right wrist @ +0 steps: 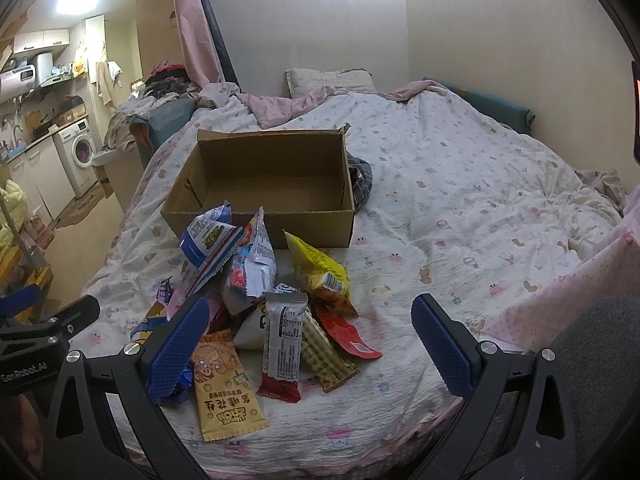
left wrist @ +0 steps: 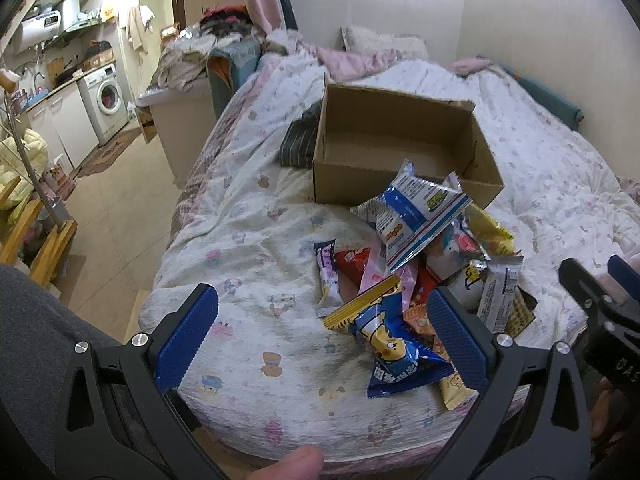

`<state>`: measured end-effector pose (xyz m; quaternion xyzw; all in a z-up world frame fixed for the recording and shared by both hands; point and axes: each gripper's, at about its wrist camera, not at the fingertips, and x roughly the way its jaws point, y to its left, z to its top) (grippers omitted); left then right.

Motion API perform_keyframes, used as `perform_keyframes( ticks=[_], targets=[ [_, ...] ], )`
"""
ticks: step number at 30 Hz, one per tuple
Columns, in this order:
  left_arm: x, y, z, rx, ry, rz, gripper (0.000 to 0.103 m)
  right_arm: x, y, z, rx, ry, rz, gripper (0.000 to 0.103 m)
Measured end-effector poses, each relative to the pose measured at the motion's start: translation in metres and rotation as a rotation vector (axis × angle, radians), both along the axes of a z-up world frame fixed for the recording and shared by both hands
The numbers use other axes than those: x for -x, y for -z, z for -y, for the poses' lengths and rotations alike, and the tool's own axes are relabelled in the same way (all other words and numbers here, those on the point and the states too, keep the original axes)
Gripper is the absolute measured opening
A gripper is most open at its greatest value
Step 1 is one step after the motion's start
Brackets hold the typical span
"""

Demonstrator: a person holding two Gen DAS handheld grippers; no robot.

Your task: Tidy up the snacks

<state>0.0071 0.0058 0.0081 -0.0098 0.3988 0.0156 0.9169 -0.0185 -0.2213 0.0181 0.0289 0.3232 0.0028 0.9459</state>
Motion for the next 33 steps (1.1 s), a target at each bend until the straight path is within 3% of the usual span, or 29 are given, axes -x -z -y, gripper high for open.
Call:
perform_keyframes(
  ticks=[5,7,10,15,19,22,24,26,29,33],
  targets=[
    [-0.023,-0.001,-0.009,-0.003,-0.037,-0.090,0.103,-0.002,0.000,0.015,-0.054,0.045,-0.012,0.103],
    [-0.036,0.003,-0.020,0.057,-0.059,-0.156,0.103,-0.003,-0.001,0.020,-0.067,0.064,-0.012,0.103],
    [-0.053,0.010,-0.040,0.216,-0.136,-0.253,0.103,-0.003,0.000,0.026,-0.094,0.075,-0.014,0.103],
    [-0.073,0.037,-0.011,0.212,-0.083,-0.429,0.100,-0.005,0.004,0.026,-0.105,0.080,-0.038,0.103],
    [-0.069,0.068,0.003,0.254,-0.081,-0.553,0.080,-0.004,0.004,0.030,-0.119,0.090,-0.041,0.103],
    [-0.064,0.086,0.005,0.328,-0.086,-0.597,0.060,-0.003,0.006,0.034,-0.130,0.097,-0.047,0.103],
    [-0.061,0.094,0.007,0.346,-0.083,-0.617,0.055,-0.003,0.006,0.034,-0.136,0.095,-0.049,0.103],
    [-0.059,0.100,0.008,0.361,-0.085,-0.629,0.037,-0.004,0.007,0.033,-0.138,0.090,-0.058,0.103],
    [-0.055,0.097,0.009,0.374,-0.078,-0.631,0.023,-0.006,0.010,0.032,-0.146,0.077,-0.081,0.103],
    [-0.056,0.071,0.005,0.342,-0.043,-0.598,0.018,-0.014,0.017,0.028,-0.182,0.015,-0.155,0.103]
  ],
)
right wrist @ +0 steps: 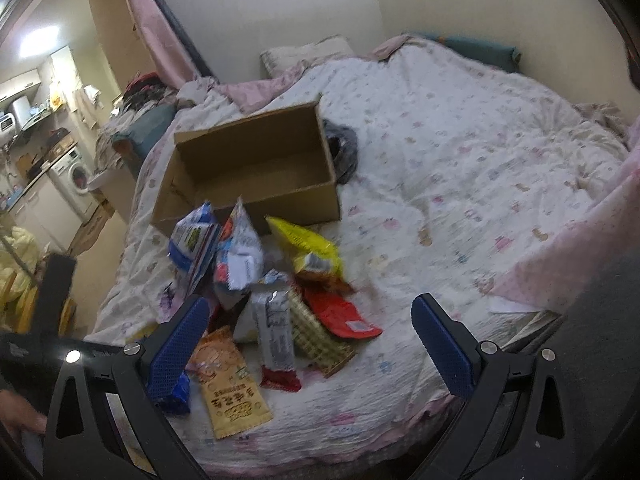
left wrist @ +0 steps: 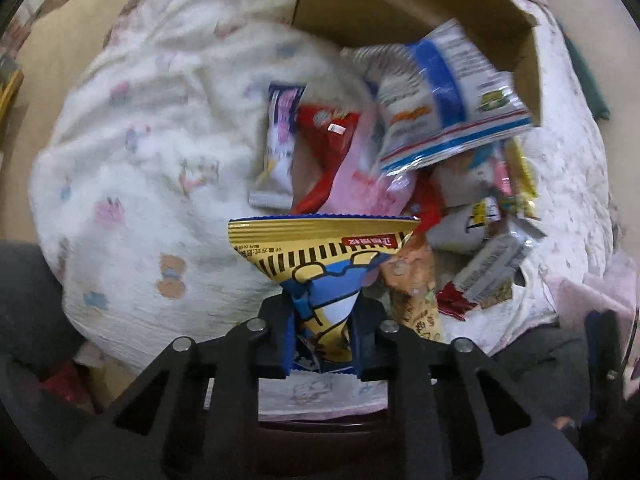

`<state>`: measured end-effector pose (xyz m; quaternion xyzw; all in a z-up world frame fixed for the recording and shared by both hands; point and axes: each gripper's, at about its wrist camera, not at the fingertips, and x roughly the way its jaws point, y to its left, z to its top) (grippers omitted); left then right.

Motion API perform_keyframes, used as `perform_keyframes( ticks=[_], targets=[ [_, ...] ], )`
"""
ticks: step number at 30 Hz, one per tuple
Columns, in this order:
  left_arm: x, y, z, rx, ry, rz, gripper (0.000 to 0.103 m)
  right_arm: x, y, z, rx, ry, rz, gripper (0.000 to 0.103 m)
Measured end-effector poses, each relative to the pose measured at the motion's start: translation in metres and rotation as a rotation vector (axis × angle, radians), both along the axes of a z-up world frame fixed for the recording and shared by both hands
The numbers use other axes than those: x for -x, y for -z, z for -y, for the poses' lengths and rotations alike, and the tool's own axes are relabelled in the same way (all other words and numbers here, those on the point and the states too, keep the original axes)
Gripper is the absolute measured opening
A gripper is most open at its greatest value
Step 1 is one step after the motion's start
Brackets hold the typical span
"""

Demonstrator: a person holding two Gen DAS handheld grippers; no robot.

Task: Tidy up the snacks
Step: 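Grasp the blue-yellow chip bag with the left tool while the right tool grasps the orange peanut packet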

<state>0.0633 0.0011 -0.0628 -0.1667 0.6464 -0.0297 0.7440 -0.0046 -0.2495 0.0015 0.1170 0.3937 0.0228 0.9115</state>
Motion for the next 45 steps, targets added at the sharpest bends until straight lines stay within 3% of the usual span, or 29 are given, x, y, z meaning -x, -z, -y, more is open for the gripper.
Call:
perform_keyframes(
  ticks=[3,6,8,14,25,31,45],
  targets=[
    [-0.001,-0.017,-0.010,-0.030,0.014,0.027,0.018,-0.016,0.013,-0.009,-0.065,-0.102,-0.126,0.103],
    [-0.003,-0.028,-0.021,-0.041,0.016,0.043,0.018,-0.029,0.030,-0.020,-0.198,-0.233,-0.237,0.101],
    [-0.010,-0.026,-0.030,-0.041,0.015,0.042,0.018,-0.033,0.040,-0.033,-0.227,-0.297,-0.297,0.087],
    [-0.015,-0.027,-0.039,-0.071,0.034,0.064,0.018,-0.047,0.058,-0.074,-0.135,-0.423,-0.381,0.076],
    [-0.019,-0.019,-0.034,-0.107,0.047,0.075,0.018,-0.065,0.095,-0.103,0.066,-0.451,-0.506,0.066],
    [-0.021,-0.029,-0.034,-0.129,0.038,0.119,0.018,-0.061,0.088,-0.086,0.016,-0.461,-0.498,0.044],
    [-0.047,-0.066,-0.015,-0.164,0.083,0.205,0.018,-0.058,0.012,-0.036,-0.199,-0.488,-0.376,0.041]
  ],
)
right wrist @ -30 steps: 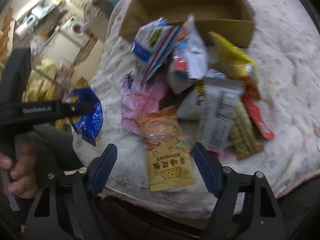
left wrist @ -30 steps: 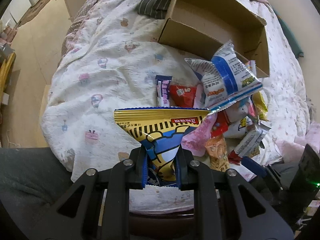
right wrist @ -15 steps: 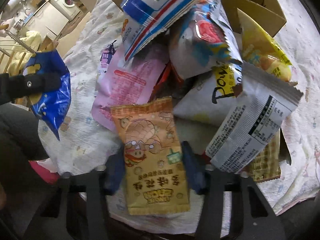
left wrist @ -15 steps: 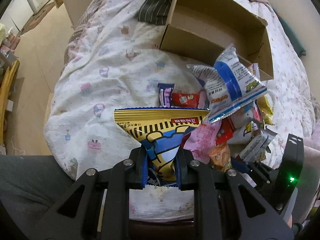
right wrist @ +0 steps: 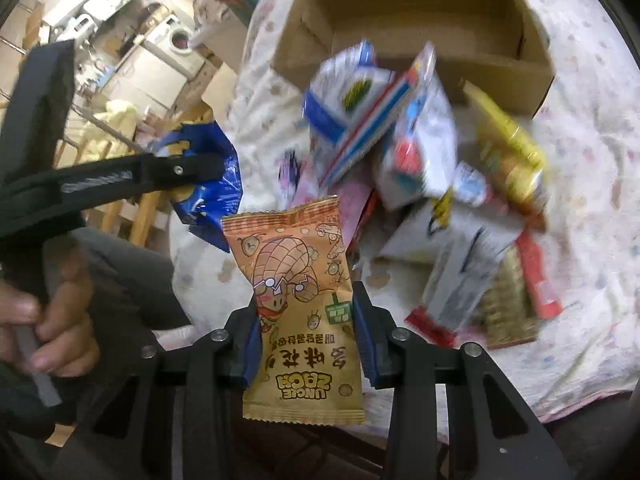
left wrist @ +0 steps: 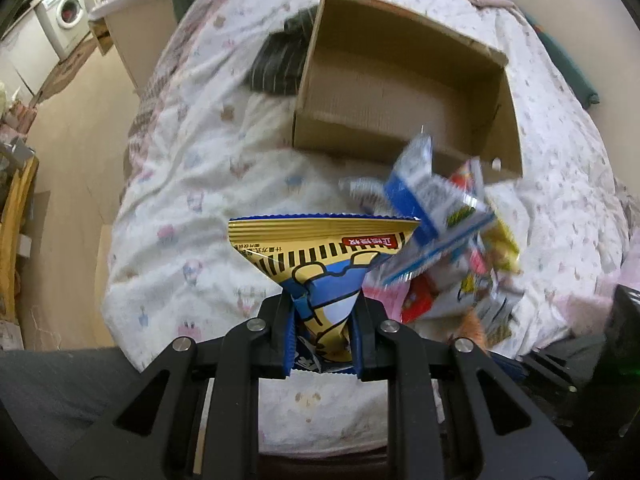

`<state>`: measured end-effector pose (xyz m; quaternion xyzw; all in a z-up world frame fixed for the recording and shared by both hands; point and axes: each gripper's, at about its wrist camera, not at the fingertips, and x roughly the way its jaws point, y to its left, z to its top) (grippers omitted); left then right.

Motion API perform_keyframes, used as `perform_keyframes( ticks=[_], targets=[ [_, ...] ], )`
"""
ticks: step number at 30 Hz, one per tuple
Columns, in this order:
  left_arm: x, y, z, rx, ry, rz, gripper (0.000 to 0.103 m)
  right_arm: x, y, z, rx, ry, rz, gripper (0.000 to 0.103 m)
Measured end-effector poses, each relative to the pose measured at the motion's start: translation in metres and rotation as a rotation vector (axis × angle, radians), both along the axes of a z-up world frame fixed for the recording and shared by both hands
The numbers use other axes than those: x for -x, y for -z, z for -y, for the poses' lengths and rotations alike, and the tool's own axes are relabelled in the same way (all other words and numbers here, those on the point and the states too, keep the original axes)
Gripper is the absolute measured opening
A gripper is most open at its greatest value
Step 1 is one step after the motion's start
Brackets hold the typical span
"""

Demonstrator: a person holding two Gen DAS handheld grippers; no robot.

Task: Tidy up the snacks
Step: 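Grasp the blue-yellow chip bag with the left tool while the right tool grasps the orange peanut packet, then carry both packets into the cardboard box and open both tools to release them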

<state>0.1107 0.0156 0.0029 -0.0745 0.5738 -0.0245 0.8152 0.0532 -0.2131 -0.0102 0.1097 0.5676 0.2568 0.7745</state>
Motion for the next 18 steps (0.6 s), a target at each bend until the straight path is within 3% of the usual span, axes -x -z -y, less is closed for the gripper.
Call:
perform_keyframes(
  ticks=[9,18],
  targets=[
    [-0.048,-0.045,0.015,-0.024,0.023,0.105,0.018,-0.048,-0.070,0.042,-0.022,0.098,0.185,0.041],
    [-0.100,-0.067,0.032,-0.049,0.058,0.181,0.018,-0.116,-0.088,0.049,-0.046,0.182,0.288,0.041]
  ],
)
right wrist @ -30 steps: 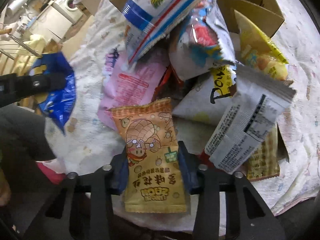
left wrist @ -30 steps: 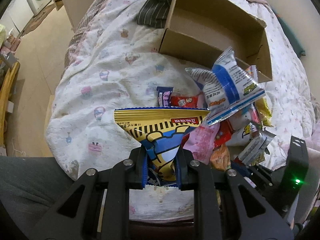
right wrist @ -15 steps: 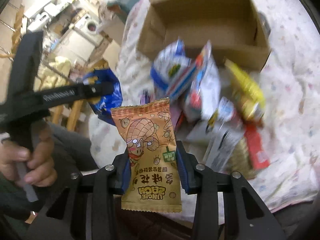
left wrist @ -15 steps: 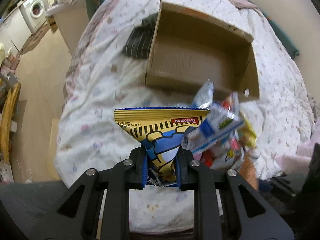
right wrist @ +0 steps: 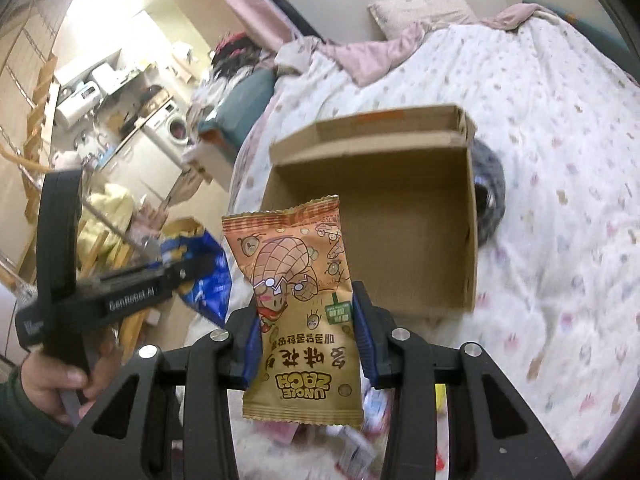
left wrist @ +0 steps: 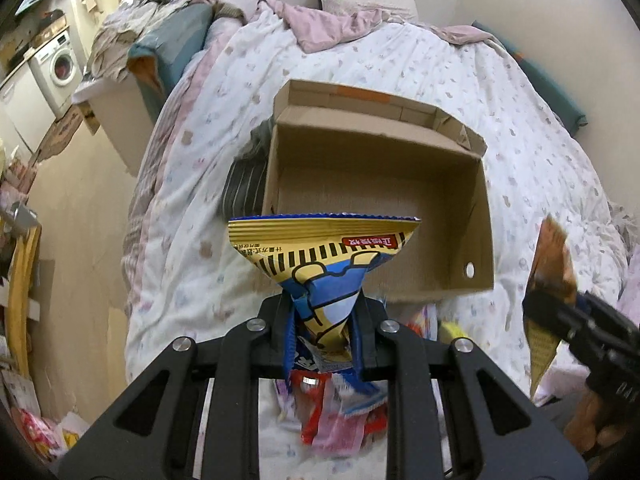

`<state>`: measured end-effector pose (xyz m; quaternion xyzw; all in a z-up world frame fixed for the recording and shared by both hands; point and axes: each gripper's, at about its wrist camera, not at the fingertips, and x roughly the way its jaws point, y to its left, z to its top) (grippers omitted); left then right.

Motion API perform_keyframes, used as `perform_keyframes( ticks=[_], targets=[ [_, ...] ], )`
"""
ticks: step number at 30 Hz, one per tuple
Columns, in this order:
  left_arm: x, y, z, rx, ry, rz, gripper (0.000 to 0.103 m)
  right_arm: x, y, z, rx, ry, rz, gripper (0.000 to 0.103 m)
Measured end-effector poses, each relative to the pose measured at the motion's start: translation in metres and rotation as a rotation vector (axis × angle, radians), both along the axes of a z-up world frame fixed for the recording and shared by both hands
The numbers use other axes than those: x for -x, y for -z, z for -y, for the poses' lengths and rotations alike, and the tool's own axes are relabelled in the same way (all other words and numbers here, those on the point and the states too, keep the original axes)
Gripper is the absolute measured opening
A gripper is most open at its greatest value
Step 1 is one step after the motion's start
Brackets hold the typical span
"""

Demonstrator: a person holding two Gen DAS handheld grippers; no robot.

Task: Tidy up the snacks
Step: 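Carry both packets into the cardboard box and open both tools to release them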

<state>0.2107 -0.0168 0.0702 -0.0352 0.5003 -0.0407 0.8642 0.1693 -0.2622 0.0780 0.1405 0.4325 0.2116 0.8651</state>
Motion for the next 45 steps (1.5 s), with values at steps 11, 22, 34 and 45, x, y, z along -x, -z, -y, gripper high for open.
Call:
perform_keyframes(
  ticks=[11,22,34,45],
  targets=[
    [-0.053,0.019,0.021,-0.018,0.022,0.032,0.018,-0.066,0.020,0.002,0.018,0.061,0.027,0.041],
    [-0.076,0.048,0.037,-0.037,0.062,0.037,0.018,-0.093,0.071,0.008,0.090,0.102,-0.046,0.041],
    [-0.085,0.061,0.037,0.000,0.073,0.008,0.018,-0.100,0.090,0.012,0.018,0.106,-0.126,0.041],
    [-0.082,0.065,0.041,-0.019,0.088,-0.006,0.019,-0.100,0.093,0.012,0.014,0.118,-0.130,0.044]
  ],
)
